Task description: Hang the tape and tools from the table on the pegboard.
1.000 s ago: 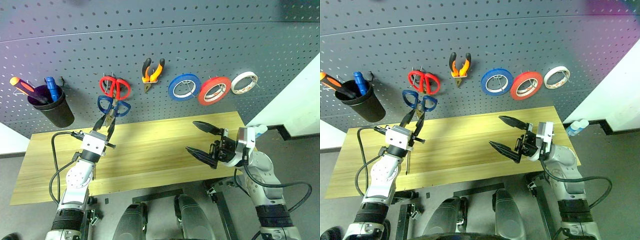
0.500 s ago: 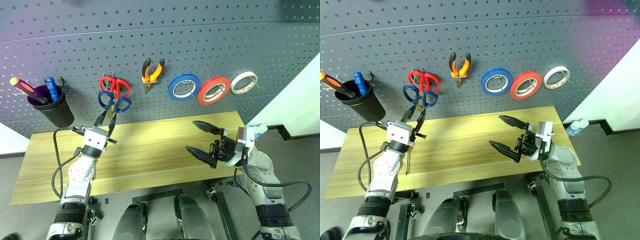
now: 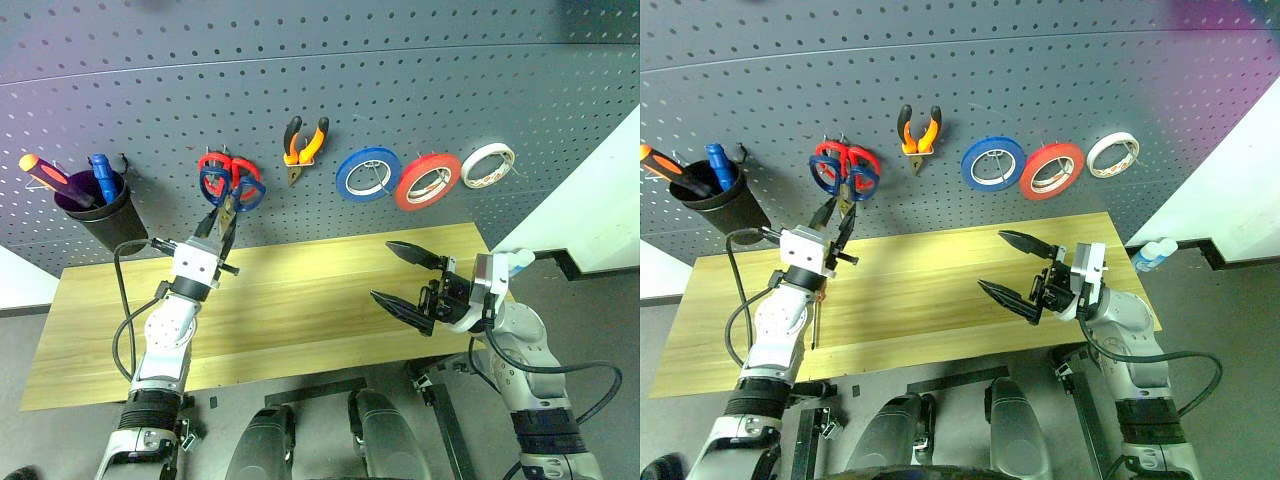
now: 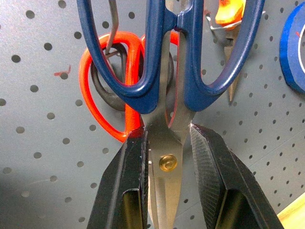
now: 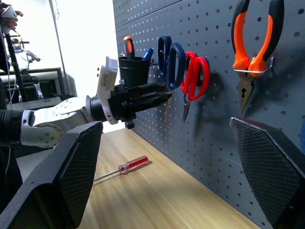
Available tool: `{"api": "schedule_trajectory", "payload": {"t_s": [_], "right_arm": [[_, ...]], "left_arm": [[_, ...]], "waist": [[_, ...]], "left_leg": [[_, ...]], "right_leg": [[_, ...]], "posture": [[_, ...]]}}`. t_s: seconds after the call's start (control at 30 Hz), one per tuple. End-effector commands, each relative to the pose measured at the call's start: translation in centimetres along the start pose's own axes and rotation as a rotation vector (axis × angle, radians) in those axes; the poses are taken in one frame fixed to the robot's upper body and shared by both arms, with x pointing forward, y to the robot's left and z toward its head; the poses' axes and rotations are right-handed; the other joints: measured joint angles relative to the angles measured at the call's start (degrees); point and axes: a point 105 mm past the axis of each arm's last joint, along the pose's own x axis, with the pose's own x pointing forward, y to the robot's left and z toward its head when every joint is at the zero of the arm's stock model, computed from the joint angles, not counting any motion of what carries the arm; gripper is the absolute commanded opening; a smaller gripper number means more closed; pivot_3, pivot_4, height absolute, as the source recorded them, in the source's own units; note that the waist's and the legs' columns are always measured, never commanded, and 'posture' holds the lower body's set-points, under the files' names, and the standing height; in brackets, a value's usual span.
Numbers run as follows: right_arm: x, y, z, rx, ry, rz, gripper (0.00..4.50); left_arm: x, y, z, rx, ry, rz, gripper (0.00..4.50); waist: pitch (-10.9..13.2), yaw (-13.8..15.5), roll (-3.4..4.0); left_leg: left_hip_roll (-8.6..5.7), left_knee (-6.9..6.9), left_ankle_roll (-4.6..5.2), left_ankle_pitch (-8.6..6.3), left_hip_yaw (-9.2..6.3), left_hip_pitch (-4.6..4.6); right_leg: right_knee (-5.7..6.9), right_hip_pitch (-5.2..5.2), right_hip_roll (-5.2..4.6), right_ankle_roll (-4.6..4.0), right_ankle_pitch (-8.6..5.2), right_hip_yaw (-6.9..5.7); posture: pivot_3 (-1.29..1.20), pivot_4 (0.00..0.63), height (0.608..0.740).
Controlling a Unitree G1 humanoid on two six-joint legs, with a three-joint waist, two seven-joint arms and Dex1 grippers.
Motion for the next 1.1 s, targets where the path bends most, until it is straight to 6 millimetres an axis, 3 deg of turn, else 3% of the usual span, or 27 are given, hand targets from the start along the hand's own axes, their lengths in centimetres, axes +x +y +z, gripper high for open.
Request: {"api": "schedule_trajectory", "payload": {"t_s": [0.03, 0.13, 0.33, 0.47, 0.5, 0.7, 0.87, 1.1], "right_arm": [[0.1, 0.1, 0.8, -0.031, -0.017, 0.006, 4.5], [0.1, 0.1, 0.8, -0.031, -0.019, 0.003, 4.5], [0.1, 0.1, 0.9, -0.025, -0.02, 0.002, 4.5], [0.1, 0.1, 0.8, -0.027, -0.015, 0.002, 4.5], [0.1, 0.1, 0.8, -0.025, -0.015, 0.0, 4.5], [0.1, 0.1, 0.8, -0.026, -0.015, 0.003, 4.5], [0.4, 0.4, 1.1, -0.003, -0.032, 0.036, 4.5], [1.2, 1.3, 1.2, 0.018, -0.03, 0.139, 4.5]], "left_arm": [[0.3, 0.1, 0.6, -0.016, -0.02, 0.011, 1.08], [0.3, -0.4, 0.1, -0.121, 0.009, -0.005, 1.08], [0.5, -0.1, -1.0, -0.189, 0.074, 0.016, 2.92], [0.0, -1.4, -0.8, -0.223, 0.076, -0.042, 4.33], [-0.1, -1.6, -0.7, -0.227, 0.071, -0.05, 4.48], [-1.4, -1.9, -0.9, -0.207, 0.097, -0.071, 4.48], [-3.0, -0.4, -1.1, -0.157, 0.138, -0.006, 4.48], [-6.3, 1.5, -4.0, -0.192, 0.336, 0.077, 4.48]], "waist": [[0.0, 0.0, 0.0], [0.0, 0.0, 0.0], [0.0, 0.0, 0.0], [0.0, 0.0, 0.0], [0.0, 0.0, 0.0], [0.0, 0.0, 0.0], [0.0, 0.0, 0.0], [0.0, 0.1, 0.0]], "left_leg": [[0.0, 0.0, 0.0, 0.0, 0.0, 0.0], [0.0, 0.0, 0.0, 0.0, 0.0, 0.0], [0.0, 0.0, 0.0, 0.0, 0.0, 0.01], [0.0, 0.0, 0.0, 0.0, 0.0, 0.01], [0.0, 0.0, 0.0, 0.0, 0.0, 0.01], [0.0, 0.0, 0.0, 0.0, 0.0, 0.03], [0.0, 0.0, 0.0, 0.0, -0.01, 0.06], [0.02, -0.02, 0.01, -0.01, -0.01, 0.3]], "right_leg": [[0.0, 0.0, 0.0, 0.0, 0.0, 0.0], [0.0, 0.0, 0.0, 0.0, 0.0, 0.0], [0.01, 0.0, 0.01, 0.0, 0.0, 0.0], [0.01, 0.0, 0.01, 0.0, 0.0, 0.0], [0.0, 0.0, 0.01, 0.0, 0.0, 0.01], [0.01, 0.03, 0.0, 0.0, 0.0, 0.01], [0.0, 0.05, 0.01, 0.0, 0.0, 0.02], [-0.02, 0.27, 0.0, -0.01, -0.01, 0.03]], "posture": [[-0.2, 0.193, 0.738], [-0.2, 0.194, 0.738], [-0.2, 0.192, 0.738], [-0.2, 0.193, 0.738], [-0.2, 0.193, 0.738], [-0.2, 0.19, 0.738], [-0.19, 0.194, 0.738], [-0.17, 0.216, 0.738]]}}
